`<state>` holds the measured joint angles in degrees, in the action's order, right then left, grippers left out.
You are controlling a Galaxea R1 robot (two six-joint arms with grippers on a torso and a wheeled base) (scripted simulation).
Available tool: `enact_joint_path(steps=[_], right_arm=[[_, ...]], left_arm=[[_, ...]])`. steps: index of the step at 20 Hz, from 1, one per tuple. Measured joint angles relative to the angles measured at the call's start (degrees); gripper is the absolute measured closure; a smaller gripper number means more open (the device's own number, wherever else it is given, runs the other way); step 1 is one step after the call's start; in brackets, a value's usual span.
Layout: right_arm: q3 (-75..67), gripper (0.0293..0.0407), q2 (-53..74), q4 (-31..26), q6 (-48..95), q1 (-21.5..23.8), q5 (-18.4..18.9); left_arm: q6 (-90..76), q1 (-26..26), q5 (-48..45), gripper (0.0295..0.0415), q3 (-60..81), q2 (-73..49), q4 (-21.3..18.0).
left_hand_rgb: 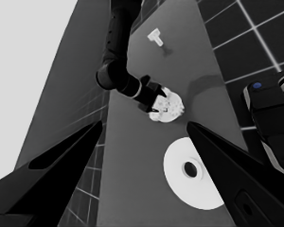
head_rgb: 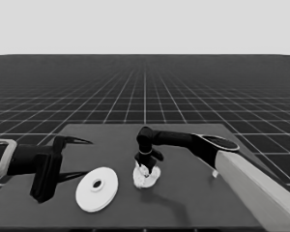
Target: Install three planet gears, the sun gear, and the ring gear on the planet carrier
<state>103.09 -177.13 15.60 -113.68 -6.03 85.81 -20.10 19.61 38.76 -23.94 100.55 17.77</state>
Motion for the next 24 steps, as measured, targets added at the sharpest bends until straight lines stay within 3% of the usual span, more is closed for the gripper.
enact_joint_path(steps=[24], right_arm=[[0.00,0.0391,0.00,0.00,-14.40,0.00,0.00]], left_arm=[[0.00,0.00,0.00,0.0326,0.00,0.00,0.00]])
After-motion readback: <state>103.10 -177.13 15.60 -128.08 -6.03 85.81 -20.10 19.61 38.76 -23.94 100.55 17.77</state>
